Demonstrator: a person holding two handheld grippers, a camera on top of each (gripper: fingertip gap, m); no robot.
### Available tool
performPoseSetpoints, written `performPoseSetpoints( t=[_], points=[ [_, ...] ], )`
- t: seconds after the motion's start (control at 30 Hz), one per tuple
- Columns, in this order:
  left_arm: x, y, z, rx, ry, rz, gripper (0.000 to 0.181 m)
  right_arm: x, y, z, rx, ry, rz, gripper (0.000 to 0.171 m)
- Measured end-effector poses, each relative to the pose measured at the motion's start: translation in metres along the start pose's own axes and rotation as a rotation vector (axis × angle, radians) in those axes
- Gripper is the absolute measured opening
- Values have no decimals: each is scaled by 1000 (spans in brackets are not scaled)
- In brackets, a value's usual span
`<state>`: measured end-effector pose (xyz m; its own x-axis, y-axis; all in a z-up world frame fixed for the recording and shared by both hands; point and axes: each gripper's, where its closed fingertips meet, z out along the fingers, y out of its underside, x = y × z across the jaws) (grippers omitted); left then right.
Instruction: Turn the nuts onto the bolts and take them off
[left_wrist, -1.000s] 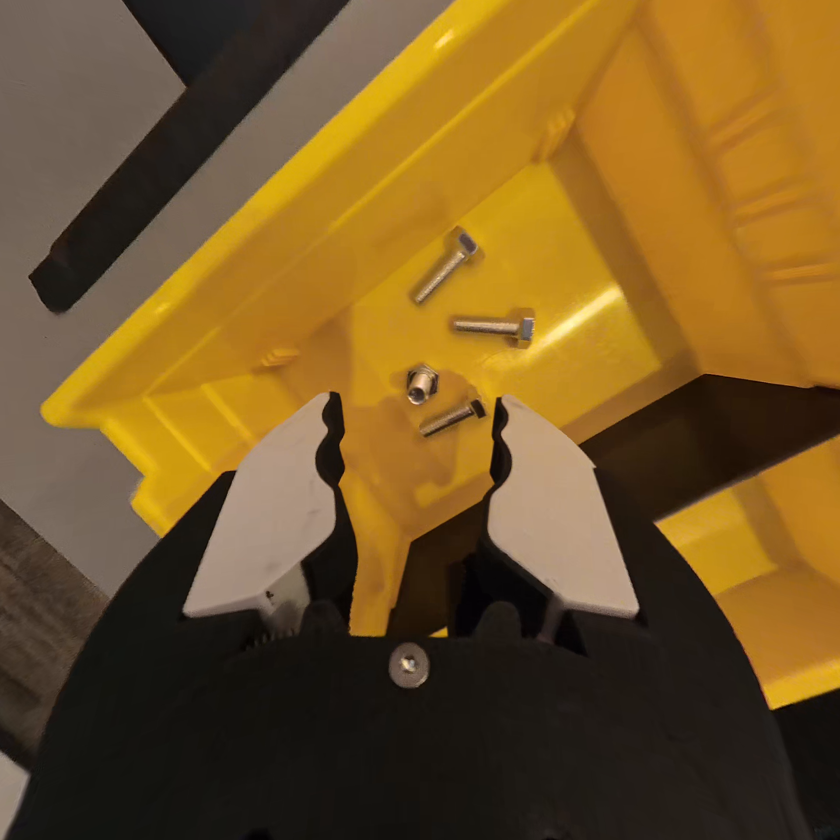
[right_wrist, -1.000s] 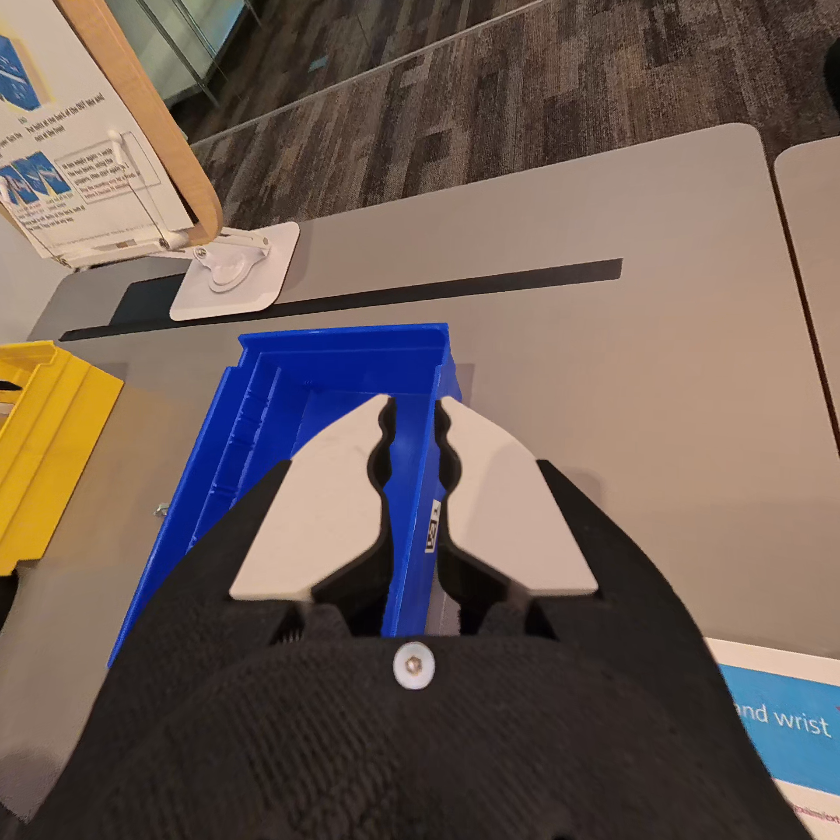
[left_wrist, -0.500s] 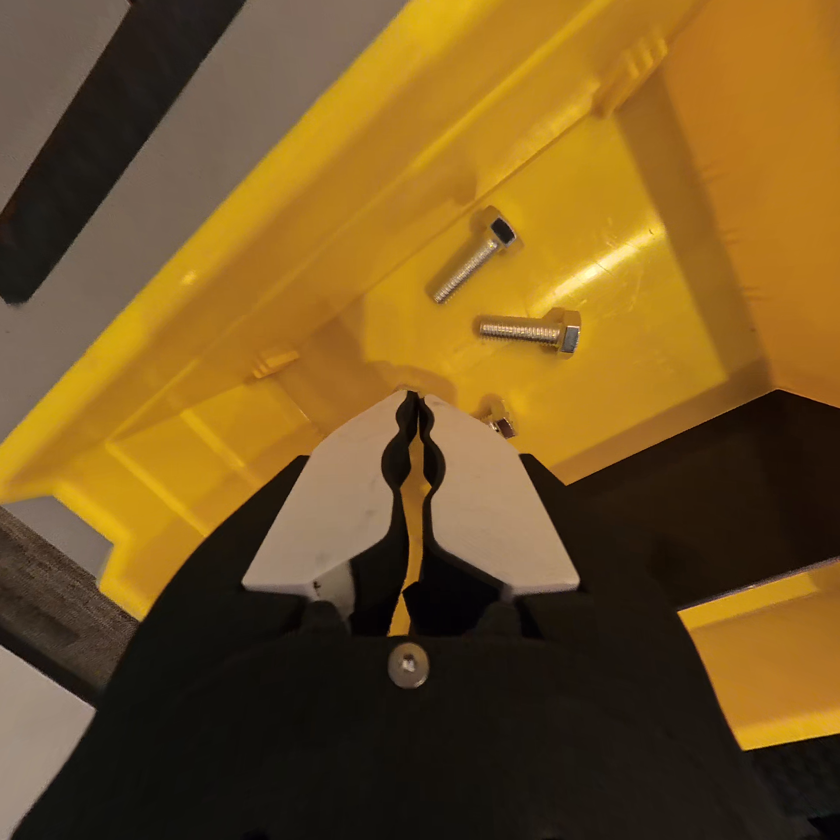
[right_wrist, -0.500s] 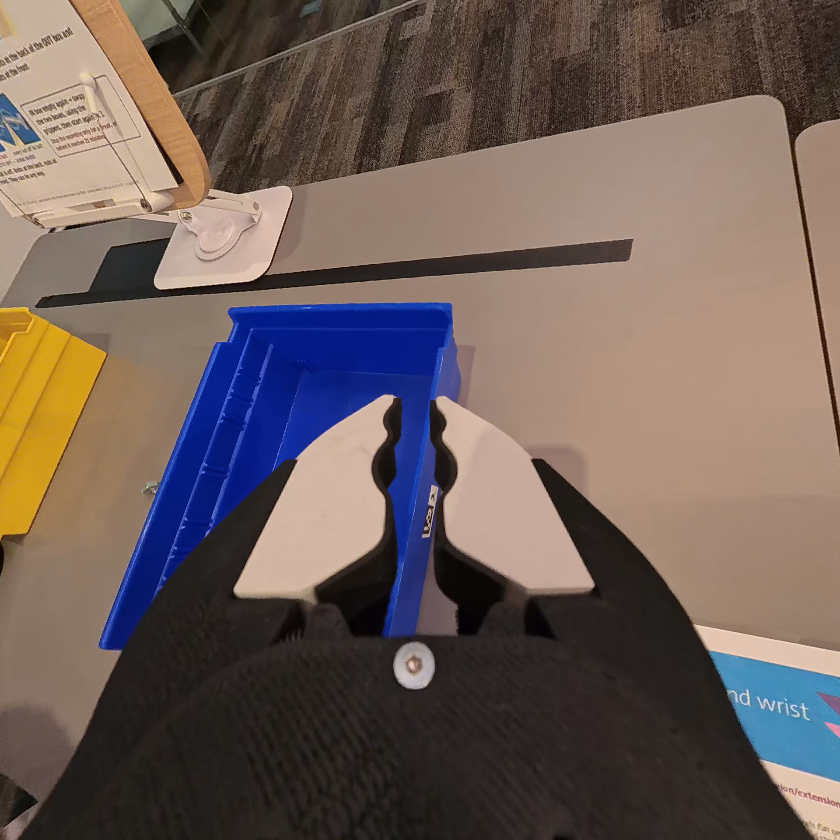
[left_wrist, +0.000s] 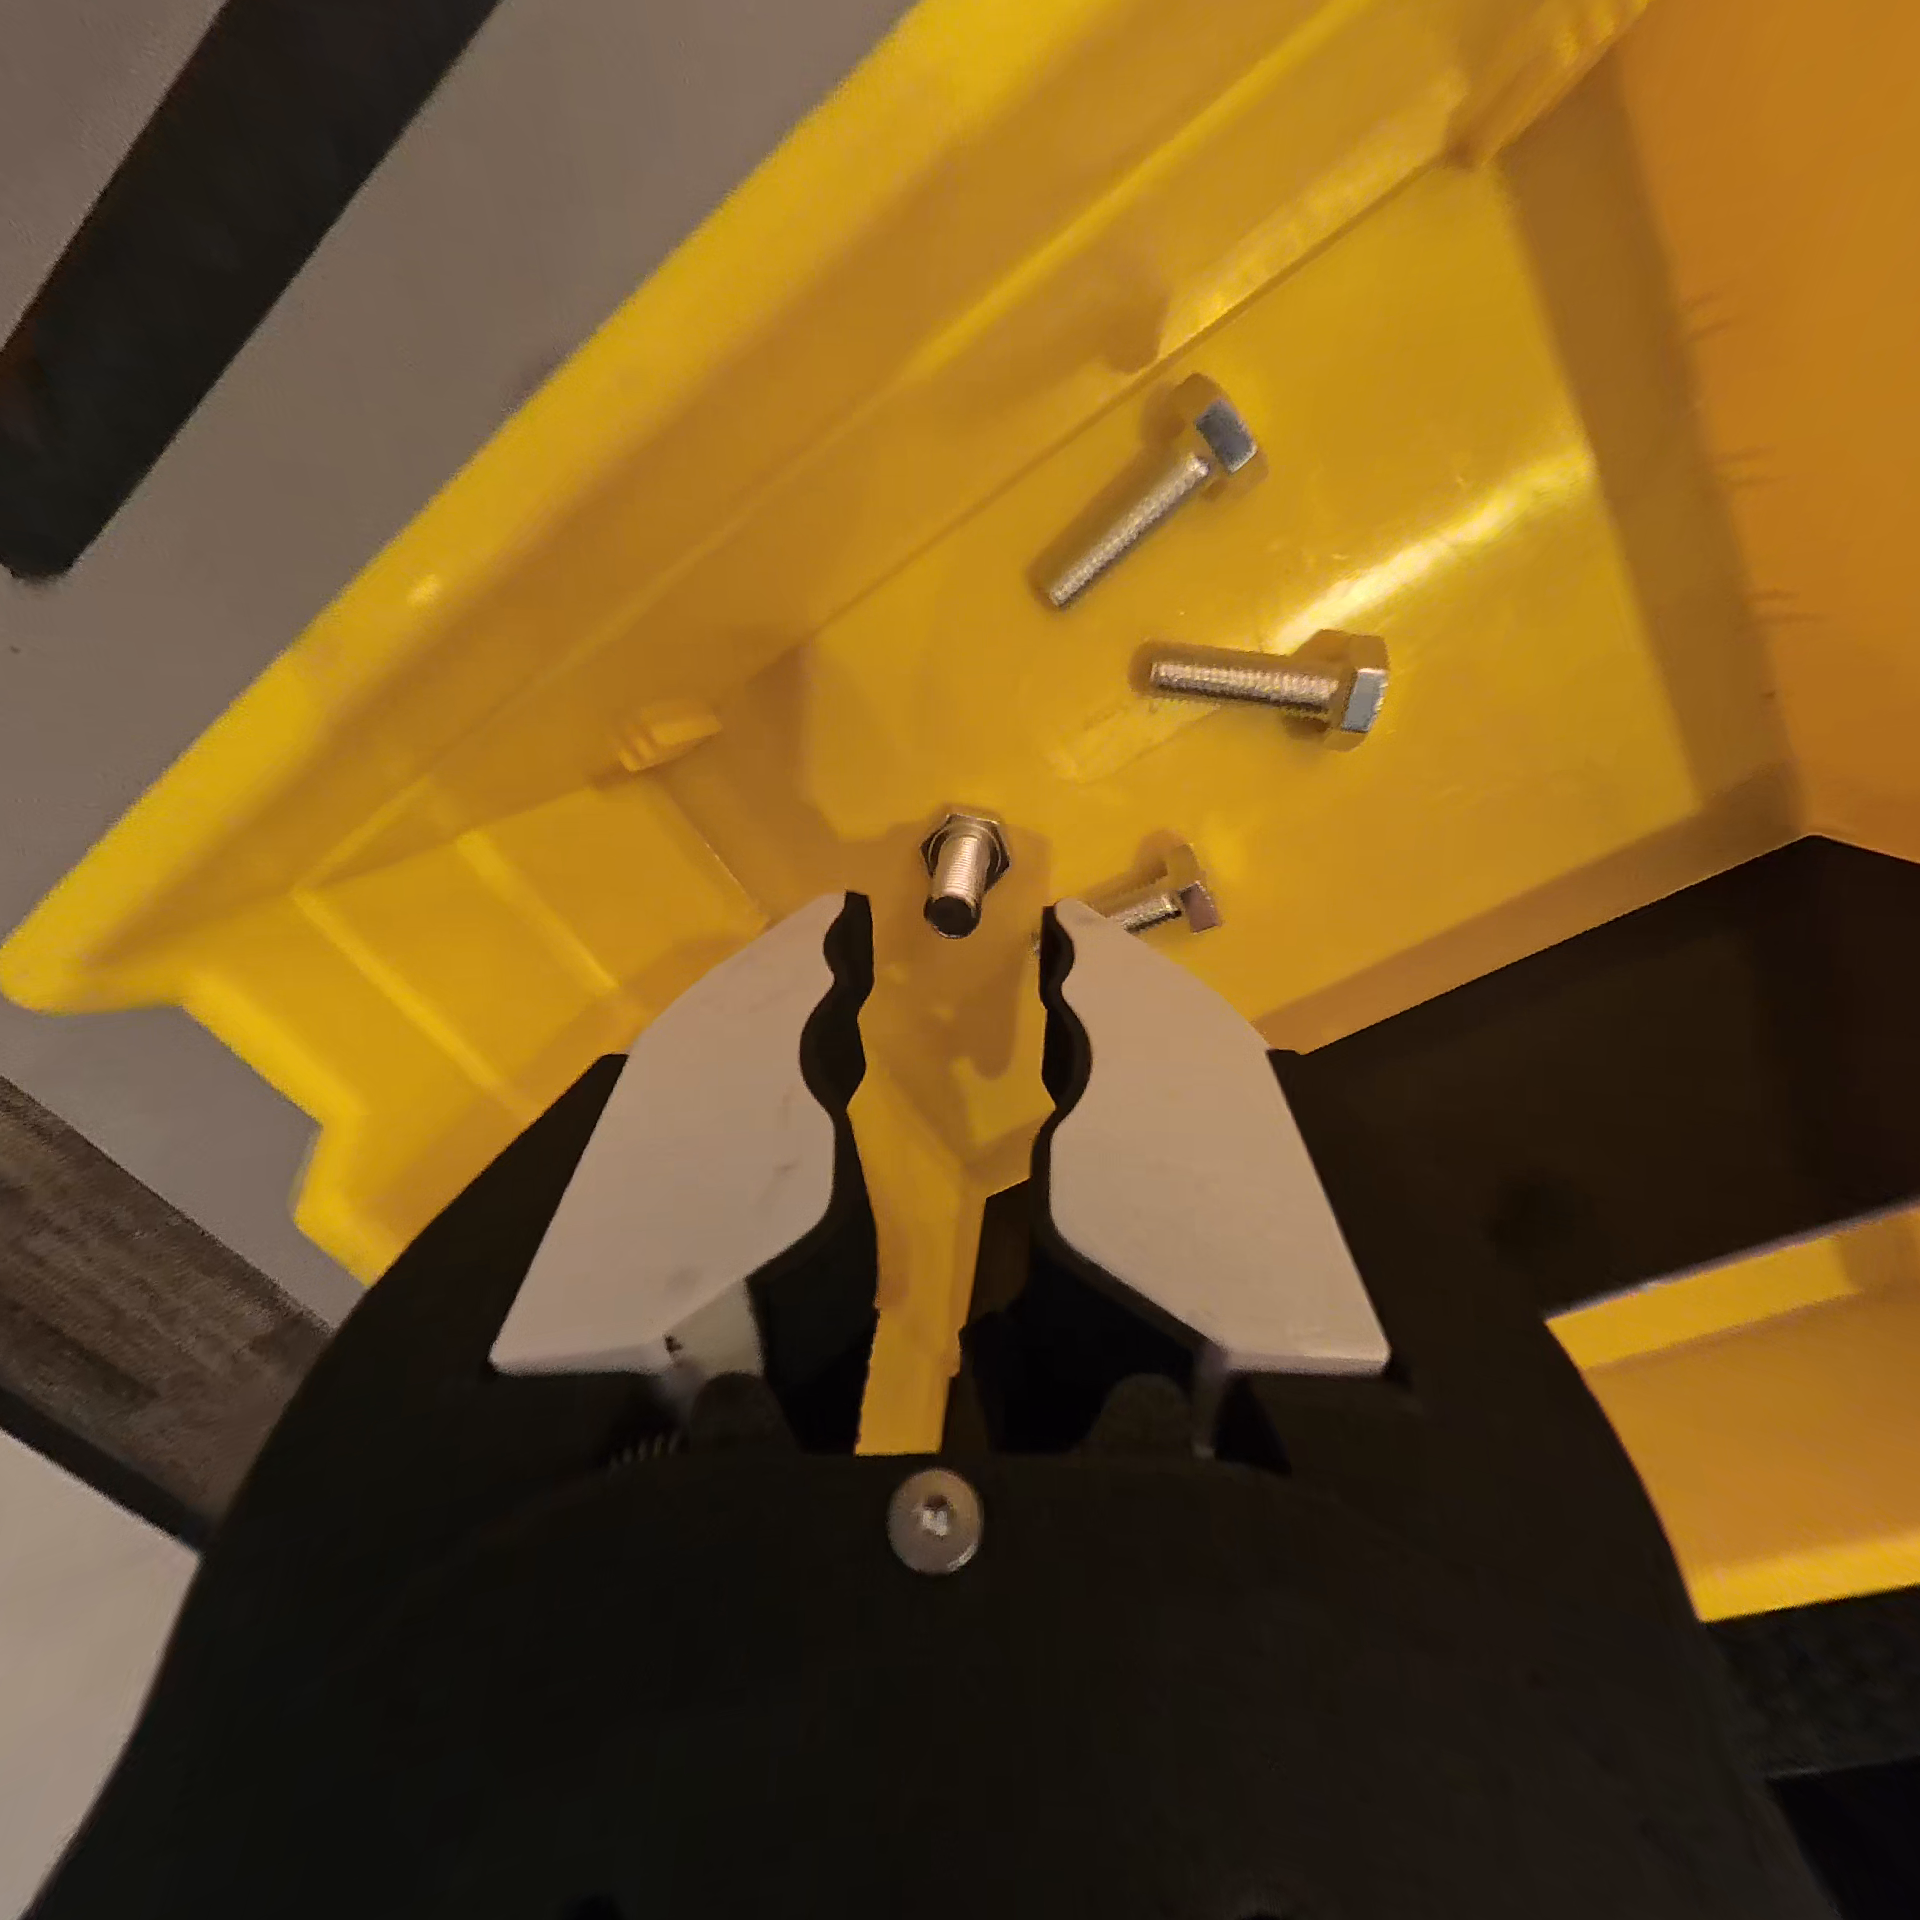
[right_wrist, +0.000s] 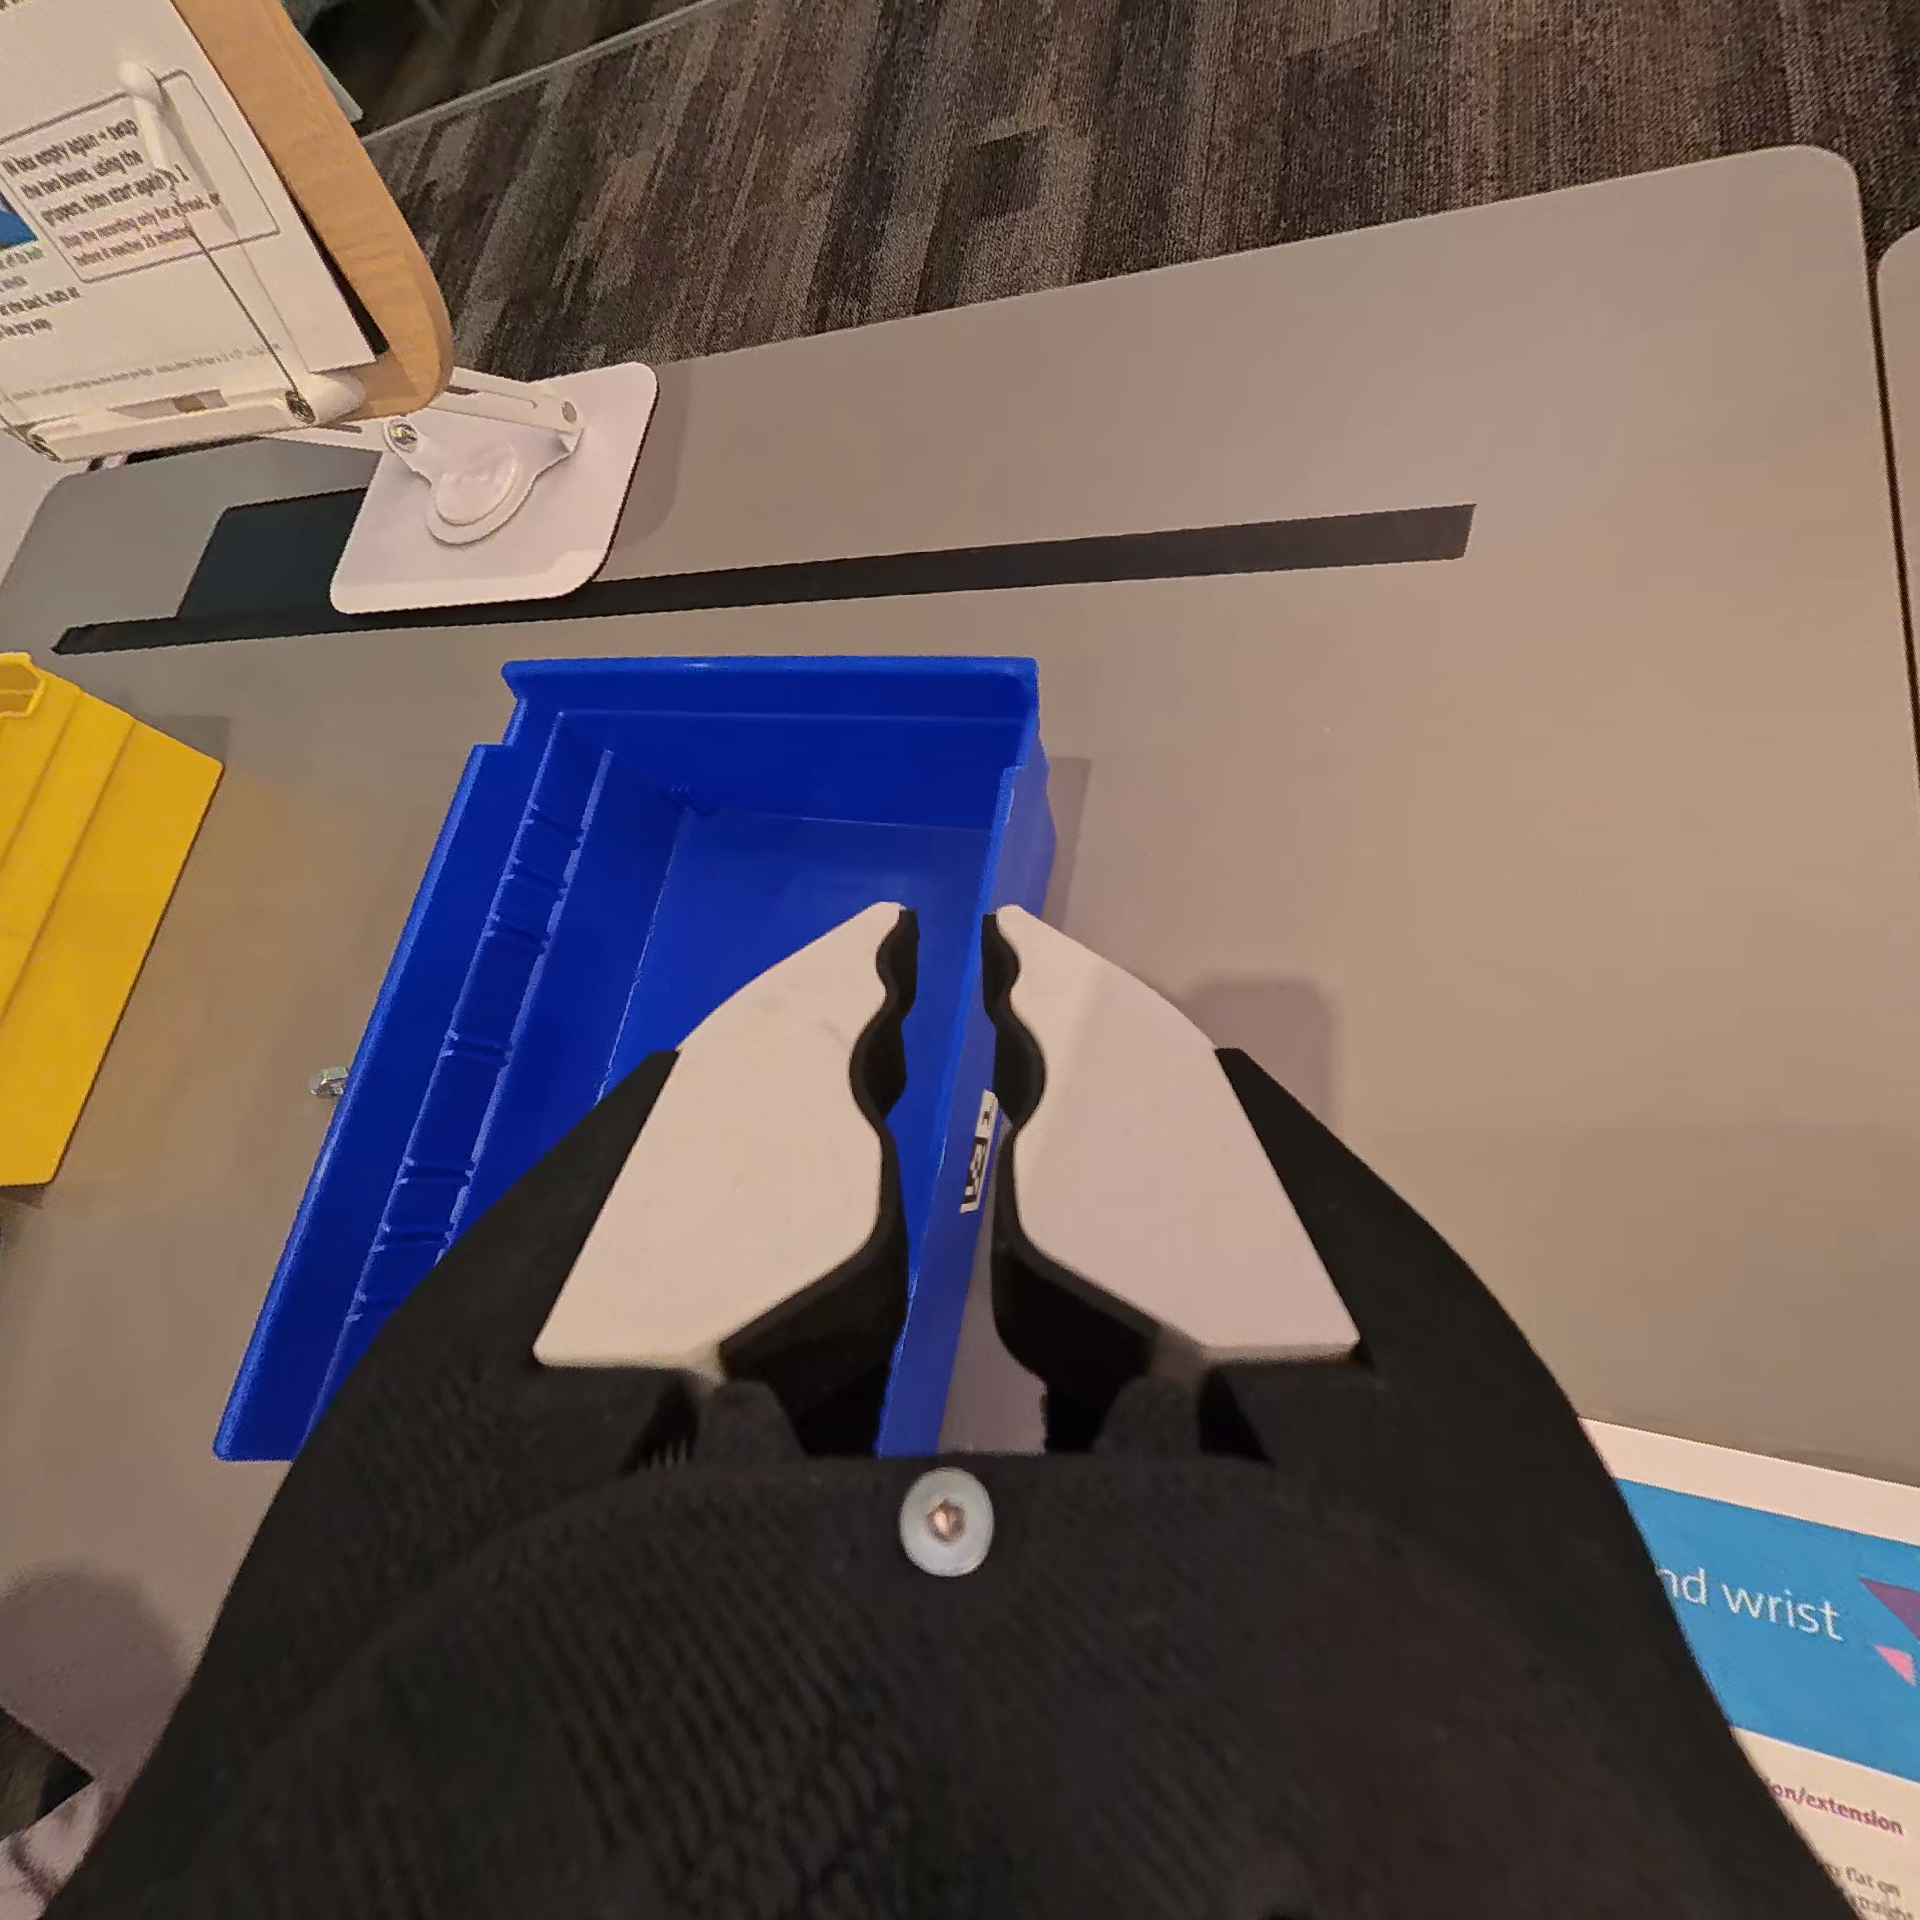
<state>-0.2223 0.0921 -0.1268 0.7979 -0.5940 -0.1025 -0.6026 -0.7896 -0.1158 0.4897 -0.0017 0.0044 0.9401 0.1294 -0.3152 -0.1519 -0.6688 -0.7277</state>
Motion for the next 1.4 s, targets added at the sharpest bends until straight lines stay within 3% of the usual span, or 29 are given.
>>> performPoseSetpoints(
  t=[0.13, 0.23, 0.53, 0.63, 0.77, 0.87, 0.97, 1.07, 1.2, 1.4],
  points=[
    [1, 0, 6, -18, -4, 7, 26, 1, 2, 0, -6, 1, -1, 13],
    [1, 0, 8, -17, -1, -7, 10, 2, 2, 0, -8, -2, 5, 13],
    [5, 5, -3, -8, 24, -5, 10, 1, 4, 2, -21, -6, -3, 12],
    [4, 1, -30, 17, -6, 18, 10, 1, 3, 2, -20, -6, -5, 11],
    [25, -23, -96, 119, -24, 101, 10, 0, 2, 1, -18, -4, -7, 11],
    [75, -49, -148, 263, -5, 259, 9, -2, 2, 1, -18, -6, -12, 11],
    [154, -67, -170, 358, 82, 428, 9, -5, 2, 2, -26, -5, -22, 11],
    [227, -73, -150, 338, 134, 587, 9, -9, 3, 4, -39, -6, -41, 12],
    [288, -73, -91, 221, 148, 728, 10, -15, 6, 8, -65, -15, -72, 11],
    [314, -80, -41, 137, 169, 744, 9, -18, 8, 14, -88, -33, -85, 11]
  ],
)
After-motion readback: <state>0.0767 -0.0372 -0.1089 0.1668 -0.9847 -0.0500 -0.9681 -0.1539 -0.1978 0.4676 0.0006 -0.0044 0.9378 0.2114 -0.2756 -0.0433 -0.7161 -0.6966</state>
